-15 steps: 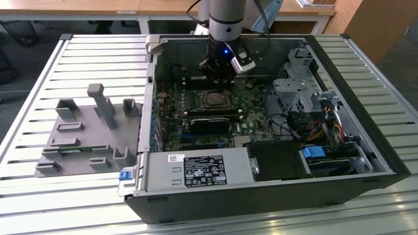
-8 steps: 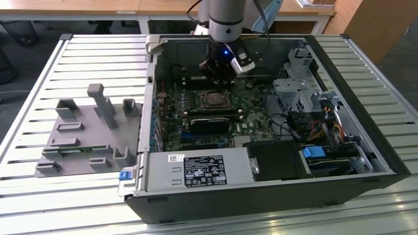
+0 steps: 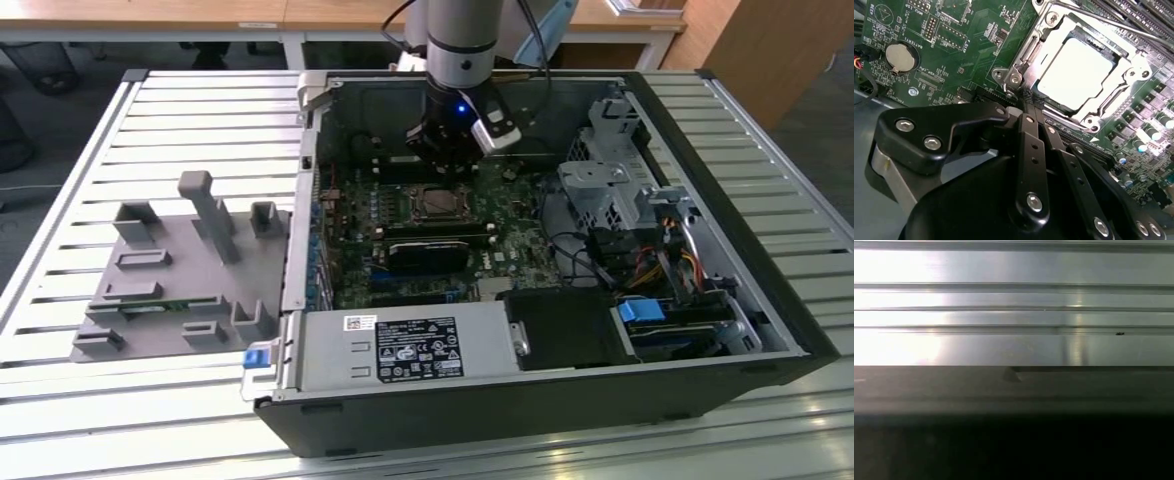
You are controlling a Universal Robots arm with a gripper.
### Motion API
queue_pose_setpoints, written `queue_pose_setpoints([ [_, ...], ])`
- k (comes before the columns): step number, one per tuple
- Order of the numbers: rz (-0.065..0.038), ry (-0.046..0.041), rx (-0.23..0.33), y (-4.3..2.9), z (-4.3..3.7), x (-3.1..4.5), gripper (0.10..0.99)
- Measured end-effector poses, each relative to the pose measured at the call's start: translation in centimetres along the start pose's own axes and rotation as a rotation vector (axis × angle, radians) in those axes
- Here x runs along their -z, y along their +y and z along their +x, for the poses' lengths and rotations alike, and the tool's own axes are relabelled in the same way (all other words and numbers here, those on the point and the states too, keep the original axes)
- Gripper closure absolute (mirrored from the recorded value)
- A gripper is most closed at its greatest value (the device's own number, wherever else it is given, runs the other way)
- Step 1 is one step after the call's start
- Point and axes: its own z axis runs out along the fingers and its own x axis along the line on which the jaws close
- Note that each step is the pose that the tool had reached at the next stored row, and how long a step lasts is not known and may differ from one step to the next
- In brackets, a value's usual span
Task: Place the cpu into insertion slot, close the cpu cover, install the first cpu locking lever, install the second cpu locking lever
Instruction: 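Install the first cpu locking lever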
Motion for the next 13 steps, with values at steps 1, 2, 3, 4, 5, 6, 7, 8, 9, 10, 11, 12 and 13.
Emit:
queue_pose_setpoints([
  [1,0.0,0.0,0.0,0.0,-0.02,-0.04,0.98],
  [2,0.0,0.0001,0.0,0.0,-0.04,-0.06,0.98],
  [3,0.0,0.0003,0.0,0.0,-0.06,-0.09,0.98],
  [4,0.001,0.0003,0.0,0.0,-0.07,-0.11,0.98],
  [5,0.001,0.0002,0.0,0.0,-0.09,-0.13,0.98],
  [6,0.0,0.0002,0.0,0.01,-0.1,-0.14,0.98],
  [7,0.0,0.0,0.0,0.02,-0.11,-0.15,0.98],
  [8,-0.001,0.0,0.0,0.03,-0.12,-0.15,0.98],
  [9,-0.002,-0.0001,0.0,0.04,-0.13,-0.15,0.98],
  [10,-0.003,-0.0002,0.0,0.04,-0.13,-0.13,0.98],
  [11,-0.004,-0.0009,0.0,0.06,-0.14,-0.06,0.98],
  [12,-0.005,-0.0016,0.0,0.09,-0.16,0.06,0.98],
  [13,-0.004,-0.0008,0.0,0.07,-0.16,0.31,0.98],
])
